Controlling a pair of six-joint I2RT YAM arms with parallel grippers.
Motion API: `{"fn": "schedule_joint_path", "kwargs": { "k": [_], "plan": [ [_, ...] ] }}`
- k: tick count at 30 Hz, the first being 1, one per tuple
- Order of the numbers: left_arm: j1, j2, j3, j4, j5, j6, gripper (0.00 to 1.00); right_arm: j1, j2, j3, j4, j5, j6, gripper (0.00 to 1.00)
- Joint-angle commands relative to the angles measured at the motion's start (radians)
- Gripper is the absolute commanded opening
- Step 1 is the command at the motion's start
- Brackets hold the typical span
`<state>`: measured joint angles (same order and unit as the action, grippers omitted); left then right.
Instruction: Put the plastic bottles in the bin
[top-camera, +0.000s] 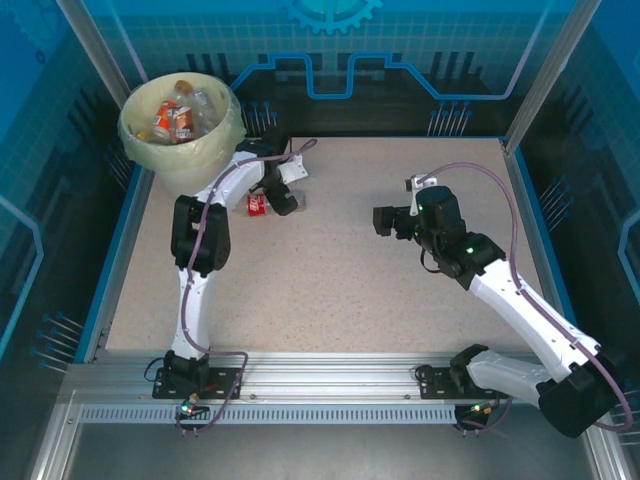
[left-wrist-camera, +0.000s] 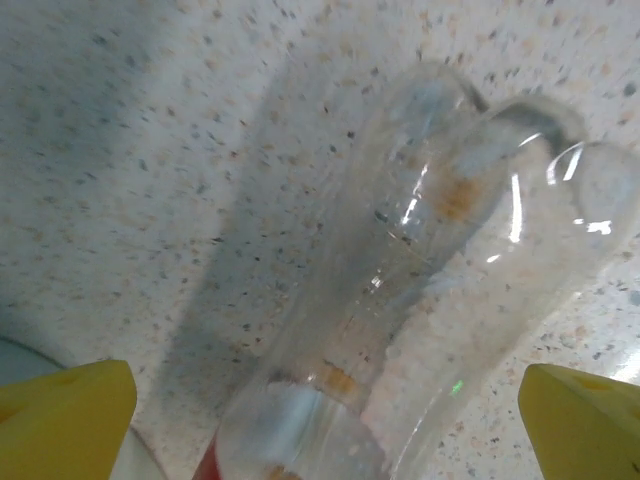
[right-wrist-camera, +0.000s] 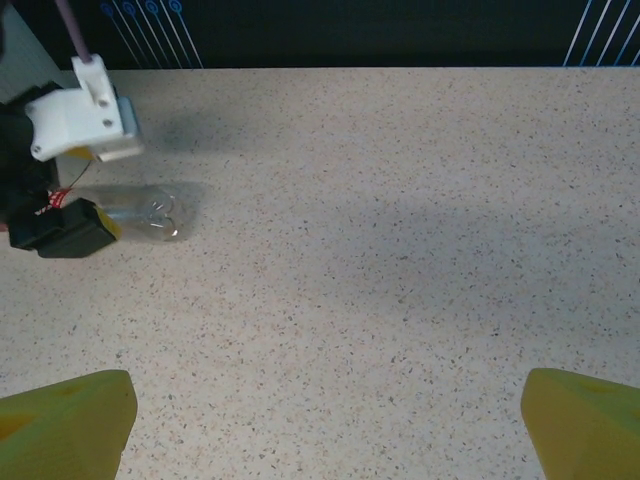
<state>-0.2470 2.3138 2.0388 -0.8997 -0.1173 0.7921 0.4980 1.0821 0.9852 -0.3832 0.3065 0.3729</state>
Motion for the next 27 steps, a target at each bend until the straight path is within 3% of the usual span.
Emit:
{"fn": "schedule_joint_path", "kwargs": {
  "k": [1,6,16,27],
  "plan": [
    [0.006,0.04,0.022,-0.056,0.009,0.011,0.99,-0.009,-0.025,-0.002,-0.013,0.002,-0.017,1.0],
    [0.003,0.036,-0.013,-0.049,0.144,-0.059,0.93,-0.009,-0.028,0.0,-0.014,0.011,-0.021,1.0],
    [-0.009,0.001,-0.072,-0.054,0.277,-0.138,0.67,-0.009,-0.024,0.0,0.005,-0.004,-0.029,1.0],
    [-0.009,-0.09,-0.183,0.079,0.278,-0.24,0.46,-0.009,-0.033,-0.009,0.011,-0.012,-0.027,1.0]
  ]
}}
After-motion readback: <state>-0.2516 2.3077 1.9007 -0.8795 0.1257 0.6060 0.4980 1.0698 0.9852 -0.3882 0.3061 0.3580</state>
